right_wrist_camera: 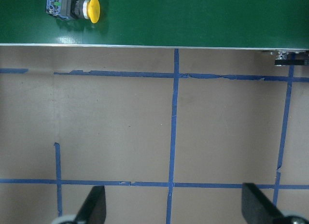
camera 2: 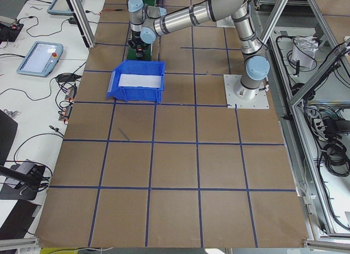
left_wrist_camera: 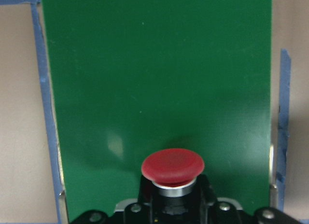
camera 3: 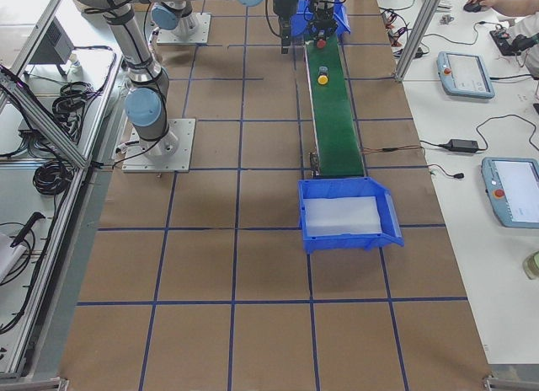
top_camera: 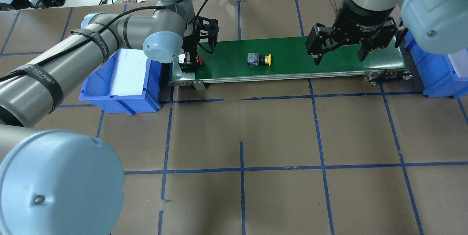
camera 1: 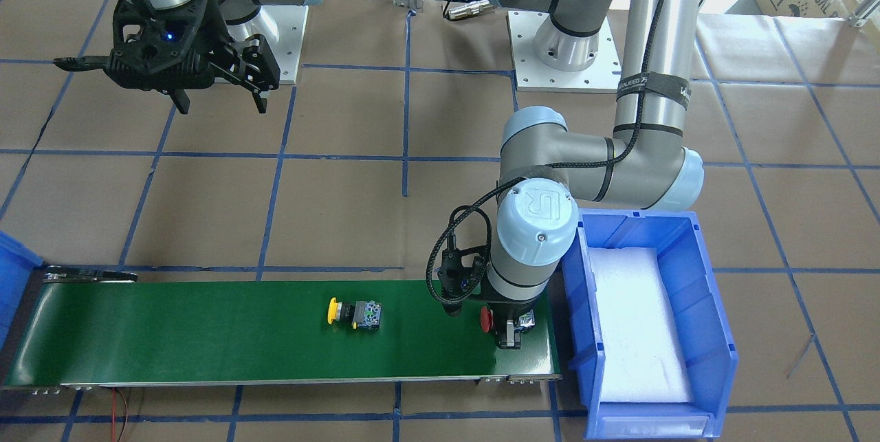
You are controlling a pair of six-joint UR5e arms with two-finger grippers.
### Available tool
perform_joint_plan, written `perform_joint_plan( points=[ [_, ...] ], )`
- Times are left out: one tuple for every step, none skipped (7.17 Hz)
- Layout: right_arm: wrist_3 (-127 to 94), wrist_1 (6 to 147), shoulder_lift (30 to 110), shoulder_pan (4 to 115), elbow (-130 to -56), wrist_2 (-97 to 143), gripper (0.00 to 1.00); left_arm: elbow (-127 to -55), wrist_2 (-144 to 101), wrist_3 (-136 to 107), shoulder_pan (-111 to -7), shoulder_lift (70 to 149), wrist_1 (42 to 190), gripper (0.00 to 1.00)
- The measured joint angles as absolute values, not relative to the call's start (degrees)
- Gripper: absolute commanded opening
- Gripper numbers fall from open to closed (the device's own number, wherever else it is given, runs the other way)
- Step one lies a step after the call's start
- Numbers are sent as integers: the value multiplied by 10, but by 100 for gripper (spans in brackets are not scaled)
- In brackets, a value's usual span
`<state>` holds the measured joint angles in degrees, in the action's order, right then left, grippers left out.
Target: Transport two buttons from left to right
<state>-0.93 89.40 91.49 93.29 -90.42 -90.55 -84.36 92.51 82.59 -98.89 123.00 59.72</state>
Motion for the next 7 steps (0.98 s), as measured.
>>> perform_joint_plan(
  points=[
    [-10,893,915,932,-904,-905,100,-843,926,825,-989,1225,600,99],
    [-10,893,915,932,-904,-905,100,-844,925,823,-988,1210,613,99],
    [-10,892,915,930,-904,-905,100,-845,924,819,-985,1179,650,99],
    [-10,890,915,928,-904,-905,100,-846,922,807,-980,1133,710,97],
    [-9,890,915,927,-904,-905,100,-852,921,783,-978,1086,772,97],
    [-7,888,915,927,-904,-905,100,-868,920,741,-977,1032,825,98],
    [2,888,915,926,-904,-902,100,-903,922,678,-976,965,860,98]
  ],
)
